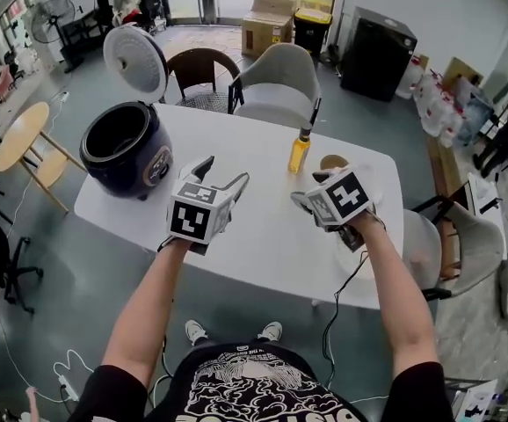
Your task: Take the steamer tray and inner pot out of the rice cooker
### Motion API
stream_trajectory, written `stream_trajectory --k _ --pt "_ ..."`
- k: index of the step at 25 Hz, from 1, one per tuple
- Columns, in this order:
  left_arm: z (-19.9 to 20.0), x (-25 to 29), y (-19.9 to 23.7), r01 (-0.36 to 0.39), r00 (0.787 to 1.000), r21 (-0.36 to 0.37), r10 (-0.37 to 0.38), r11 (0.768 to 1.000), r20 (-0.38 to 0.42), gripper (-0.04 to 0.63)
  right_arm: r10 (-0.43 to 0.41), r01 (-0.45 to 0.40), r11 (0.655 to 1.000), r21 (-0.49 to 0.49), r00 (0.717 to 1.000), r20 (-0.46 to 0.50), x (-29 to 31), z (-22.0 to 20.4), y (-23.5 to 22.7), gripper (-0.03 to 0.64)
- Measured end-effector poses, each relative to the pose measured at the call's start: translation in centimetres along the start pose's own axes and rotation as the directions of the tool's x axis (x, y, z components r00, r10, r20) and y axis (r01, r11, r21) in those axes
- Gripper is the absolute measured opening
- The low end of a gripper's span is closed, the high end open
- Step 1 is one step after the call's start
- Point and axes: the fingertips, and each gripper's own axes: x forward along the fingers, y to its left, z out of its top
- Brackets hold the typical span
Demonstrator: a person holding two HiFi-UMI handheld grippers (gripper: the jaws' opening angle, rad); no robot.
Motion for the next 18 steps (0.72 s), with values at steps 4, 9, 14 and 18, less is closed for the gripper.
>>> stream_trajectory --k 4,9,14,18 --pt "0.9 -5.2 5.4 -0.070 0.997 -0.026 0.071 0.997 0.014 0.328 0.038 -0.034 0.998 -0.045 0.995 0.090 -0.8 6.5 4.3 0.298" --pt "0.2 -11.5 13.1 -0.148 0.988 -0.053 0.149 0.988 0.029 0.328 0.085 -0.070 0.995 -0.076 0.974 0.209 -0.2 14.3 11.1 0.298" --pt "-1.9 -17.3 20.8 -0.212 0.975 -0.087 0.217 0.973 0.050 0.328 0.126 -0.098 0.989 -0.112 0.952 0.280 2.2 20.6 18.1 0.298" --pt "-2.9 -21.4 26.7 -0.255 0.962 -0.113 0.264 0.960 0.073 0.328 0.171 -0.143 0.984 -0.105 0.925 0.340 3.6 25.8 23.0 0.298"
